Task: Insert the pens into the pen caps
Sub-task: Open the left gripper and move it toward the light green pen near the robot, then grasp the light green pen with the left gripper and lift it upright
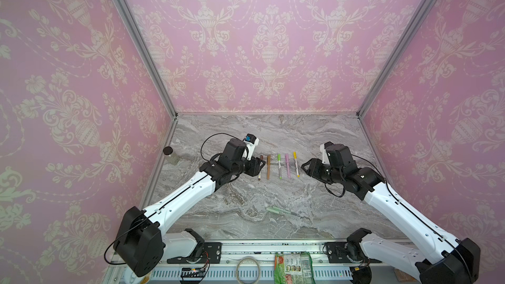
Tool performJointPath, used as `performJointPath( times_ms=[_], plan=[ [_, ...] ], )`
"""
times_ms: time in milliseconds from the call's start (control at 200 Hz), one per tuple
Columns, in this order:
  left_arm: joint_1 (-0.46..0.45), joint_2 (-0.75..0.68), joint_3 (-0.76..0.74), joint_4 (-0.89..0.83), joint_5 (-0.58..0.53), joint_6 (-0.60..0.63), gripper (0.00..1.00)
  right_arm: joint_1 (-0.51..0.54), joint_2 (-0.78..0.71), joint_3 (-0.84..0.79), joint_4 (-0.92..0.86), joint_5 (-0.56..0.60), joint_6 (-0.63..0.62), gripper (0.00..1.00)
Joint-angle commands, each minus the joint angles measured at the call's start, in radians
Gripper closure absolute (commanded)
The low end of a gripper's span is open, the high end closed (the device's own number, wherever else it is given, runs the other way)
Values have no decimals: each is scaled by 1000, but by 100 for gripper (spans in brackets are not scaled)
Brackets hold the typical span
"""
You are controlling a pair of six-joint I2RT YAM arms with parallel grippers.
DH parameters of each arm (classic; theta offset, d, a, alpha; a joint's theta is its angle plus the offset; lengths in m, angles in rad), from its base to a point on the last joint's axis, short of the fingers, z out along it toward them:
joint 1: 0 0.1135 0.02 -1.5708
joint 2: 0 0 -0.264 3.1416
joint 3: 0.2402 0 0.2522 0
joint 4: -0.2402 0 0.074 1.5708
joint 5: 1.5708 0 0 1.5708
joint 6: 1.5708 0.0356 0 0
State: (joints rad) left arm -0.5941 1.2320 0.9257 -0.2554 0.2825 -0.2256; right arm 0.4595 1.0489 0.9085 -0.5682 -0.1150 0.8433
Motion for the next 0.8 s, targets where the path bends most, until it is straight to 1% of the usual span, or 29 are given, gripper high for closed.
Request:
performJointPath(
  times_ms=[0, 70, 130, 215, 275, 430, 560, 660, 796],
  plan=[
    [-20, -67, -31, -42, 166, 210, 43, -7, -25, 37, -136, 39, 65, 49],
    [-67, -76, -19, -103, 196, 302, 40, -10, -30, 53, -176, 41, 88, 48],
    [-123, -61, 2, -167, 194, 382, 38, -20, -31, 72, -211, 41, 102, 48],
    [-203, -5, 34, -244, 166, 462, 36, -50, -39, 85, -241, 39, 108, 47],
    [-256, 51, 58, -289, 119, 497, 36, -88, -51, 77, -240, 19, 115, 46],
    [-387, 207, 125, -353, -21, 528, 35, -216, -96, -4, -178, -85, 141, 46],
    [-472, 322, 171, -350, -77, 530, 35, -293, -111, -90, -98, -178, 164, 46],
    [-506, 404, 209, -345, -114, 528, 35, -321, -103, -124, -70, -216, 159, 46],
    [-514, 493, 252, -355, -141, 528, 36, -339, -101, -134, -65, -228, 136, 47]
  ],
)
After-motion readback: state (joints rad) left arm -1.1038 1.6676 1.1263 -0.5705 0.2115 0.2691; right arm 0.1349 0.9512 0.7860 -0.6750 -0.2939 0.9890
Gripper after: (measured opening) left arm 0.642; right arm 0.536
